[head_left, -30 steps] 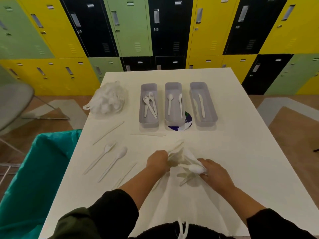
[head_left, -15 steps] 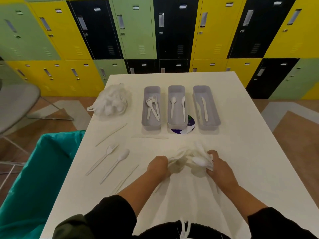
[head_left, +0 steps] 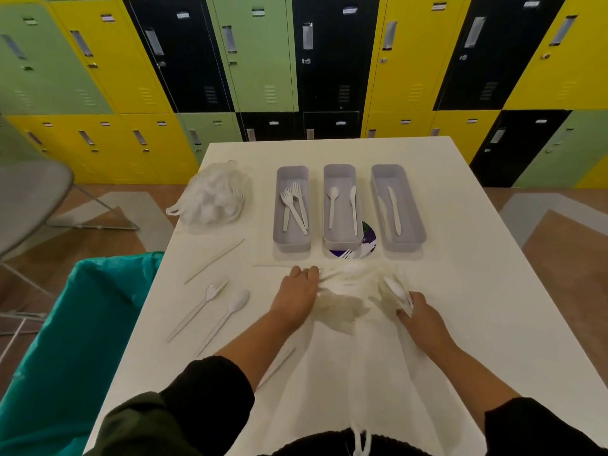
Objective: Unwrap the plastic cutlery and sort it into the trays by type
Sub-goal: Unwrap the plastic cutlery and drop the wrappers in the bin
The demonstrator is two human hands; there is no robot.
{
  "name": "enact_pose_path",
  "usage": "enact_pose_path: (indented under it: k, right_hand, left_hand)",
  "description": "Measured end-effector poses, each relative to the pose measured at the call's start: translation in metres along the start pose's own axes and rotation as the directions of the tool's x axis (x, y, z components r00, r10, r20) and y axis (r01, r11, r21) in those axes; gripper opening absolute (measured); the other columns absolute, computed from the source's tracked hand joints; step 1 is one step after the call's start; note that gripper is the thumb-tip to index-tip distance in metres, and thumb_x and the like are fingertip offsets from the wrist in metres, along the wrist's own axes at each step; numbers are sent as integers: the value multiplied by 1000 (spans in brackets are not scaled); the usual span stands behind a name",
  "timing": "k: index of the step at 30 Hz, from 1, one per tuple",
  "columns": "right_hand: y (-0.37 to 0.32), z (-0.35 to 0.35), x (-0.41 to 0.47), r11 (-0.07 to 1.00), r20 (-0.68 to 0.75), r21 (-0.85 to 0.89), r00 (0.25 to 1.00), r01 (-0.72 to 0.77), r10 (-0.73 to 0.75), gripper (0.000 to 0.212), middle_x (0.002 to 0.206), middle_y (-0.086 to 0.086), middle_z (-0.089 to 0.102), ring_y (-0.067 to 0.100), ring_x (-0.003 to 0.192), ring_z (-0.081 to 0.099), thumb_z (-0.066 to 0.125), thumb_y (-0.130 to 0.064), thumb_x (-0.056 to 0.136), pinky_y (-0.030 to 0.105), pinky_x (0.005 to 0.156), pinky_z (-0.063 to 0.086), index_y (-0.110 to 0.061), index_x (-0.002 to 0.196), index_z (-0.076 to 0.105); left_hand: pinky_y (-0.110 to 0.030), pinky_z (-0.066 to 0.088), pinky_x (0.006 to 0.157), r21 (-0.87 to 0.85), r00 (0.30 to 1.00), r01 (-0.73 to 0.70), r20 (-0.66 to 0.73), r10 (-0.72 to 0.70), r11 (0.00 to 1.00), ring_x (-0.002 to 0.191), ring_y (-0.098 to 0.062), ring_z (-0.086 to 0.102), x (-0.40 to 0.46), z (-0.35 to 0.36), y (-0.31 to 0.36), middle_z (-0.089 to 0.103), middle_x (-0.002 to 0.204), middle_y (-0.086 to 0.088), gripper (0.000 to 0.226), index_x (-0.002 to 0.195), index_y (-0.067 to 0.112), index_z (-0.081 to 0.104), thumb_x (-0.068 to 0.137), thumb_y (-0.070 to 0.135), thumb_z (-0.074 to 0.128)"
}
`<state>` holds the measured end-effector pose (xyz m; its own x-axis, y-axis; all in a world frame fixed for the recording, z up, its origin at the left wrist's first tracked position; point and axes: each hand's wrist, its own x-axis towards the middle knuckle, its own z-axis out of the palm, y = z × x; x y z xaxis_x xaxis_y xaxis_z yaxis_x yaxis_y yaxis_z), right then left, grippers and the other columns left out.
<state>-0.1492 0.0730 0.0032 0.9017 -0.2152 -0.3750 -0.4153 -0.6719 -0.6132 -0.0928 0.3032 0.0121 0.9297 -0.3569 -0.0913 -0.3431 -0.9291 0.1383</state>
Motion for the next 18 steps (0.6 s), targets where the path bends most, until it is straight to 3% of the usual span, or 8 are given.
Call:
enact_pose_path:
  k: [4,7,8,13,15,18]
  right_hand:
    - [-11,0,1,994,80,104,997,-24,16,22,103,11,61,26,88,58,48,-15,95,30,75,43,-7,116,49]
    - [-22,1,-3,984,123,176,992,-38,16,7,82,6,61,13,66,54,45,-11,96,9,53,41,-12,103,45]
    - [-25,2,-3,983,119,182,993,-28,6,6,78,4,58,11,64,52,45,-11,96,8,48,38,-13,101,44]
    - [-30,5,-5,979,79,203,997,-13,-3,7,79,-3,54,11,69,51,49,-15,94,22,56,37,-17,98,44]
    - [-32,7,-5,974,43,224,999,-21,12,8,77,-5,51,10,68,49,52,-17,93,23,56,35,-18,88,46]
    - [-36,7,-4,970,-7,243,1000,-27,30,17,76,4,52,19,69,48,54,-22,92,27,56,33,-10,80,50]
  left_hand:
    - [-38,41,86,0,1000,-17,-14,17,1000,110,-33,47,15,-14,-39,57,115,-20,35,126,3,42,92,7,46]
    - [-36,42,79,-18,998,54,29,-54,998,103,-32,52,22,-12,-64,59,111,-17,36,127,9,42,92,17,47]
    - [-36,42,78,-21,997,66,45,-65,998,102,-32,54,24,-12,-70,59,110,-17,36,127,10,43,92,17,47]
    - [-38,45,84,11,990,38,133,-39,999,103,-34,56,31,-3,-83,58,111,-17,47,139,17,34,93,15,43]
    - [-38,45,86,23,988,47,146,-50,999,105,-33,55,36,-1,-84,57,113,-17,47,140,14,33,94,13,41]
    - [-37,44,87,16,987,46,154,-48,999,108,-32,54,38,-1,-84,57,115,-17,40,134,9,39,94,14,43]
